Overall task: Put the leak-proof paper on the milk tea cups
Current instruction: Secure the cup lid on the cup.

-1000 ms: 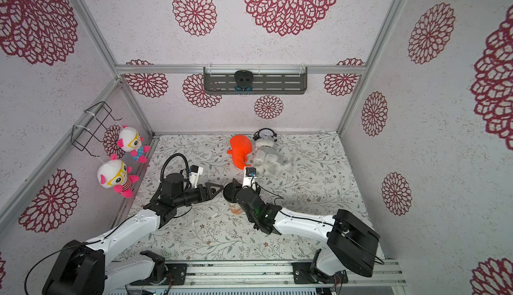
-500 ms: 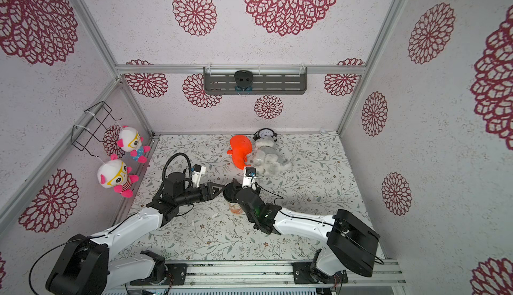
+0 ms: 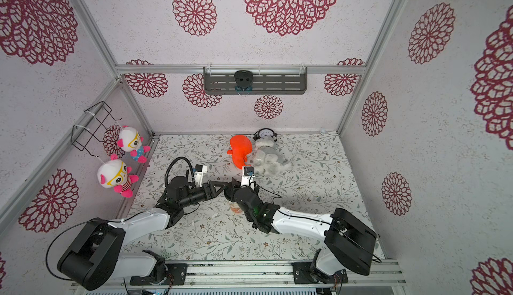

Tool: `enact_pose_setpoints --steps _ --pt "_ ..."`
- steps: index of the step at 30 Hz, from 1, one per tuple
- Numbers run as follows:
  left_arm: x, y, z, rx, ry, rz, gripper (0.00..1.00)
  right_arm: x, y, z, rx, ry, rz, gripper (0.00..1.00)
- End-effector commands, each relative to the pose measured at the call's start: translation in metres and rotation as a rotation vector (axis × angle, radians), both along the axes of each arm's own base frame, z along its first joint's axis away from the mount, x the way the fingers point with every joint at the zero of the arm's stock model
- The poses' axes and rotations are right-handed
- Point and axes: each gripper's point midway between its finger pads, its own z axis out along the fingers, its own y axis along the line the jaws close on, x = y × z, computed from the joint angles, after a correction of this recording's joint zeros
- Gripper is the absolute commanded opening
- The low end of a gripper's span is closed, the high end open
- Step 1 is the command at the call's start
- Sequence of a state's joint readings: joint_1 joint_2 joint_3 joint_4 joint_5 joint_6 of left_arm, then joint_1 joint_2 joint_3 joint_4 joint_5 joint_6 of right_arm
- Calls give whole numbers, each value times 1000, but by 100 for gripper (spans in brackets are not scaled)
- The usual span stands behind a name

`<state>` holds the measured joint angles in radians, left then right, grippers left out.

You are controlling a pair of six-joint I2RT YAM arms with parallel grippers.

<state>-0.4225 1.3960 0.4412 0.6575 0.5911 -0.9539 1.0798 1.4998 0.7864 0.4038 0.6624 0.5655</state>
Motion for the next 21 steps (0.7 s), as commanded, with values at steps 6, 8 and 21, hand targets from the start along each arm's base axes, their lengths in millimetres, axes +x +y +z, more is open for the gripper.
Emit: enact_pose_setpoints --steps 6,8,21 --pt "-60 12 -117 197 370 -17 53 -54 -89 -167 -735 344 104 53" --pt "-63 13 -123 201 385 -11 52 -55 -91 -169 -733 347 101 53" --pt "-59 11 -117 210 303 28 56 -53 -88 -160 -694 324 98 53"
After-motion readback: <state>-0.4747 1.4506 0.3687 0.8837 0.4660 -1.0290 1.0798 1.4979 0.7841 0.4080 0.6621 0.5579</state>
